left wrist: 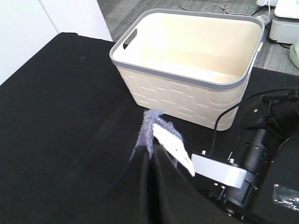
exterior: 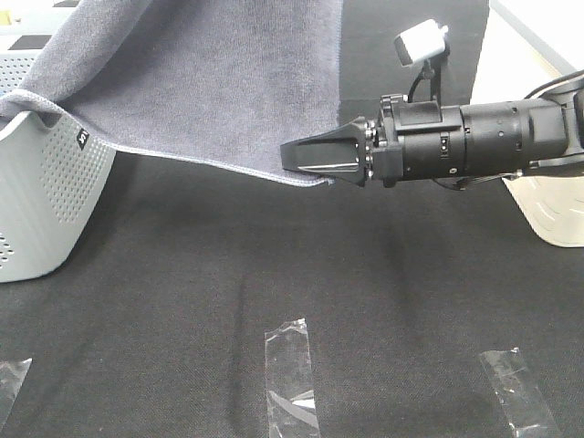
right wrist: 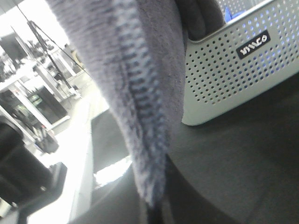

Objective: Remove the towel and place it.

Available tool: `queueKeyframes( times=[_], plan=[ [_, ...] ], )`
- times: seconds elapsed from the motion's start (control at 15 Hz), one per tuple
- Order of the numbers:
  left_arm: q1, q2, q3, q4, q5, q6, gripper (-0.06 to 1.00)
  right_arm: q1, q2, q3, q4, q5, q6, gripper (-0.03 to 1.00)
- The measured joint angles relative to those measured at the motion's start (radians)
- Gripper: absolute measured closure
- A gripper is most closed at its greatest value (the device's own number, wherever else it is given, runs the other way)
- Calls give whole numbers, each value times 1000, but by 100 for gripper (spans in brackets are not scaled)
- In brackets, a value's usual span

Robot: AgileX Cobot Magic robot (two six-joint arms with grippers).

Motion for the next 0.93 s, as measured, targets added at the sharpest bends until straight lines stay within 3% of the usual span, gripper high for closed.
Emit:
queueKeyframes(
  times=[0.13, 0.27, 0.4, 0.53, 0.6, 0.73, 0.87, 0.93],
  plan=[
    [0, 0, 0, 74, -7, -51, 94, 0, -10, 0, -1, -18, 123, 97],
    [0, 0, 0, 238, -15, -219, 94, 0, -73, -29, -91, -116, 277, 97],
    [0, 14, 0, 427, -19, -389, 94, 0, -165, -126, -357, -259, 583, 97],
    [0, 57, 0, 592, -28, -508, 94, 1, -232, -263, -704, -377, 967, 97],
    [1, 84, 0, 645, -42, -535, 94, 1, -242, -359, -907, -389, 1179, 97],
    [35, 150, 0, 689, -113, -565, 94, 1, -239, -546, -1263, -373, 1500, 97],
    [106, 210, 0, 691, -233, -607, 94, 1, -218, -711, -1520, -354, 1671, 97],
    [140, 229, 0, 691, -319, -637, 94, 1, -202, -786, -1591, -354, 1709, 97]
  ],
)
